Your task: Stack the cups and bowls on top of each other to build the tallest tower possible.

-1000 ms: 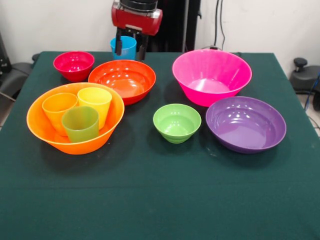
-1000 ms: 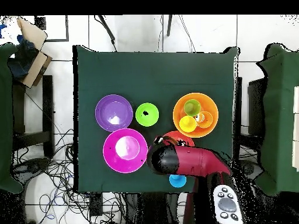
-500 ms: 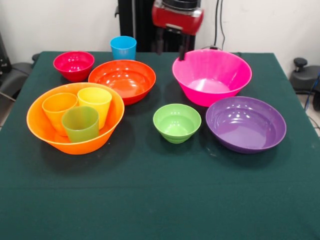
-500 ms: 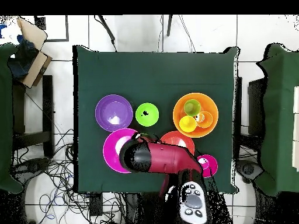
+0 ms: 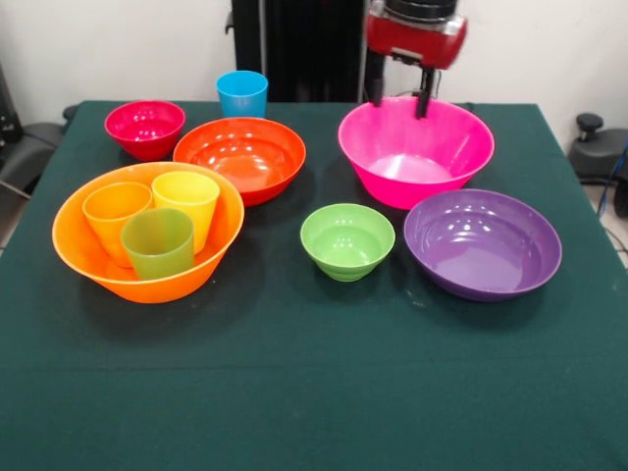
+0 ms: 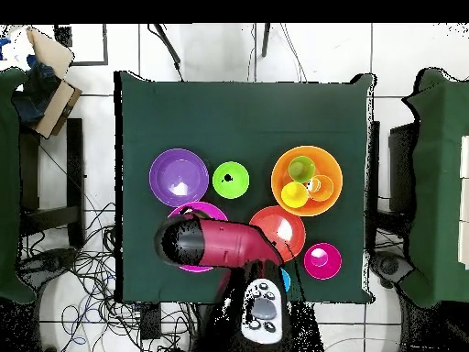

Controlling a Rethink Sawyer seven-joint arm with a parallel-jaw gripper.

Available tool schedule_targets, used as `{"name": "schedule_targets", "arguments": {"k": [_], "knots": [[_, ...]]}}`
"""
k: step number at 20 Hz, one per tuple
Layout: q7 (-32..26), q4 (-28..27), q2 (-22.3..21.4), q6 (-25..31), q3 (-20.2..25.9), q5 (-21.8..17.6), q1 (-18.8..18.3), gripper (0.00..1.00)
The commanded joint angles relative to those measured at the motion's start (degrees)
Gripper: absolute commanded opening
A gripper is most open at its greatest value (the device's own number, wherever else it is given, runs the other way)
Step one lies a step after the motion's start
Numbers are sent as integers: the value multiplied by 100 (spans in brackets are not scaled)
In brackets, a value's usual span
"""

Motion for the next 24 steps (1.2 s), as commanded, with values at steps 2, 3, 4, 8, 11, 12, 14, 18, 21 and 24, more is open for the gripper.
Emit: {"name": "schedule_targets", "arguments": {"k": [2,3,4,8,11,12,14,18,21,24], "knots": [[1246,-454,1006,326,168,465,467,100],[1278,-496,1098,240,149,509,529,100],[1287,-529,1155,192,142,556,569,100],[1277,-649,1352,-85,84,712,664,100],[1130,-769,1469,-154,68,739,592,100],[1077,-802,1475,-150,29,716,563,100],[957,-836,1412,-78,-62,652,509,100],[701,-686,1042,156,-61,571,268,100],[859,-677,1137,120,-148,660,246,100],[1024,-1178,1818,33,-529,623,424,100]]}}
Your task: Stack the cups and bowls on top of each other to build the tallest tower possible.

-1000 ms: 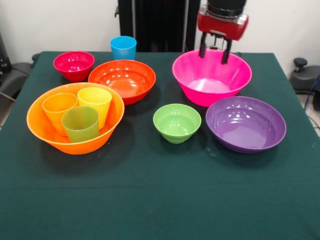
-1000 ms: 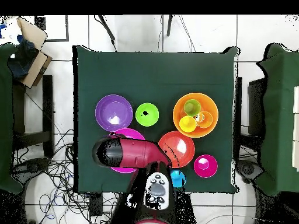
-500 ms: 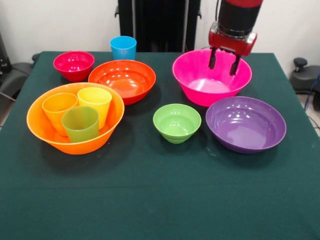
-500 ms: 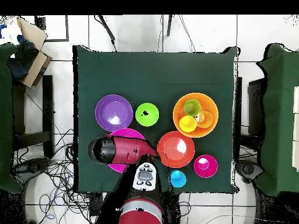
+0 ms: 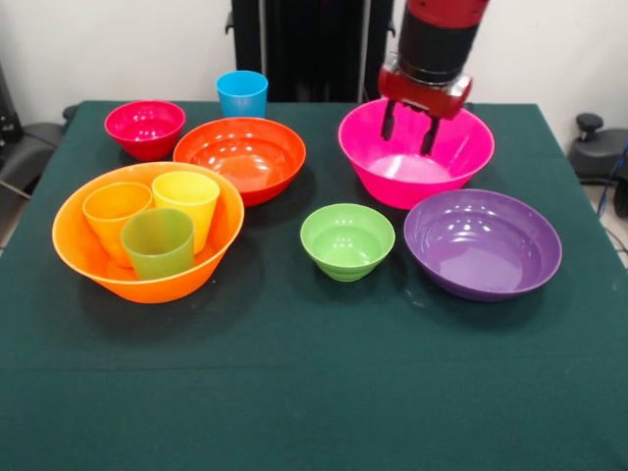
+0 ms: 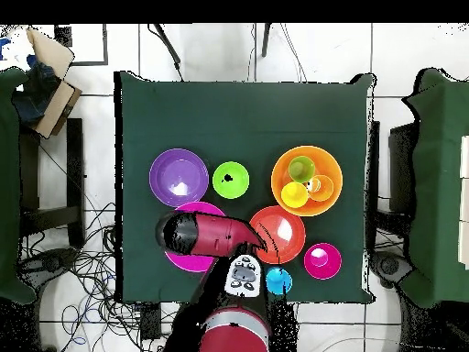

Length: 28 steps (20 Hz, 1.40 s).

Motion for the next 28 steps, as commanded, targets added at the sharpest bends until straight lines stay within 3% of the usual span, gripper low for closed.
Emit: {"name": "schedule_targets", "arguments": {"k": [1,3,7,14,28], "knots": [[1006,-890,863,-36,-268,156,75,100],[1064,-1058,1199,-268,-270,227,112,100],[1070,-1065,1213,-152,-170,352,129,100],[810,-928,1355,-575,288,363,-252,100],[698,-996,1364,-506,396,302,-369,100]]}}
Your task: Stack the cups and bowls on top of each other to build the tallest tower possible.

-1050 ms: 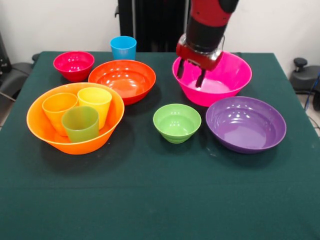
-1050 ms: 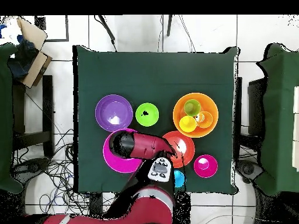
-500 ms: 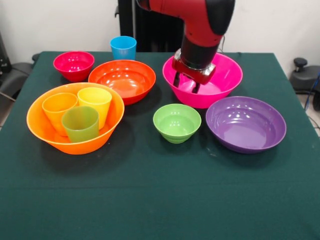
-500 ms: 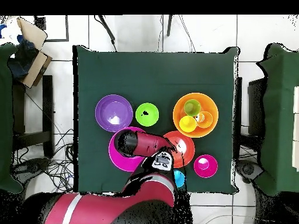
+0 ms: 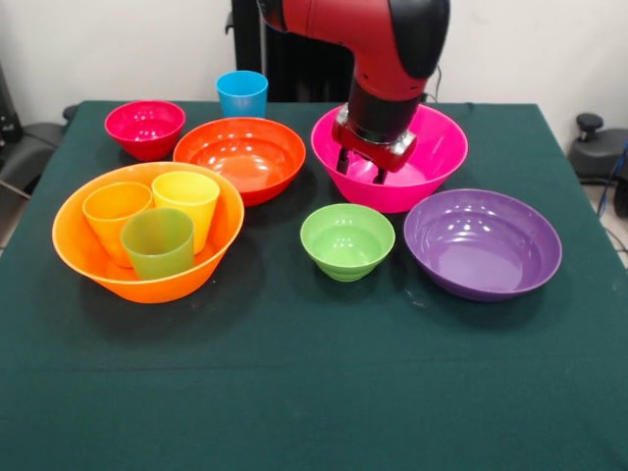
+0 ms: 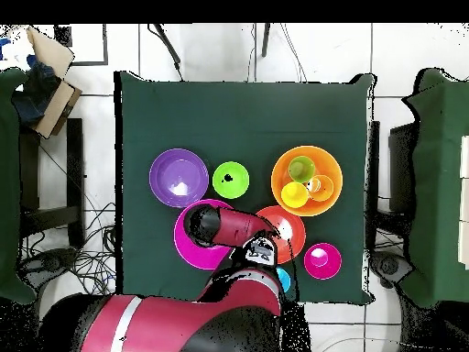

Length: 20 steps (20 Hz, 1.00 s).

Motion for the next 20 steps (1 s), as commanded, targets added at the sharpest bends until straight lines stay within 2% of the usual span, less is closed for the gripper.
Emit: {"name": "schedule_targets", "arguments": {"k": [1,7,9,14,20], "knots": [[691,-388,173,-342,646,184,-134,100],[648,-337,135,-343,727,173,-201,100],[561,-259,-12,-139,857,193,-307,100],[551,11,-877,1150,984,378,-400,100],[386,-118,-1285,2086,997,359,-551,100]]}}
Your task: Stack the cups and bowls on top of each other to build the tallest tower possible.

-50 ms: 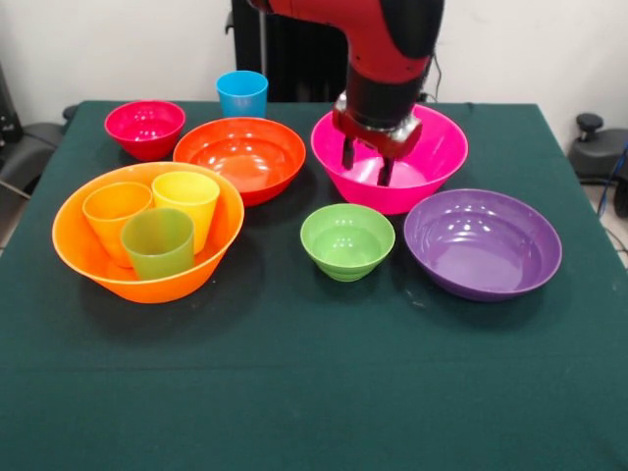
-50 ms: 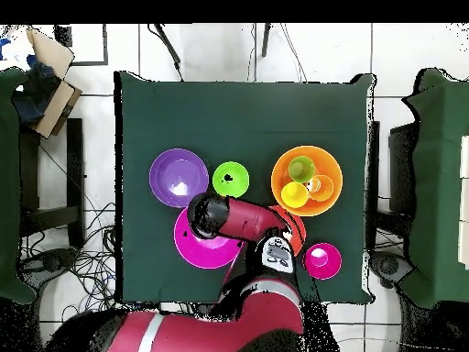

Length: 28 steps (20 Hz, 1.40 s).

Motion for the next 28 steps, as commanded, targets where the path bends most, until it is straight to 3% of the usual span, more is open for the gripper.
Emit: {"name": "schedule_targets", "arguments": {"k": [1,7,9,12,16,28], "knots": [[340,-164,-634,1370,658,218,-179,100],[321,-359,-637,1551,565,86,-174,100],[421,-604,-563,1495,260,-188,43,100],[606,-1015,-275,908,-402,-749,459,100],[612,-1320,-114,709,-808,-1047,634,100],[564,-1313,184,98,-968,-1170,644,100]]}}
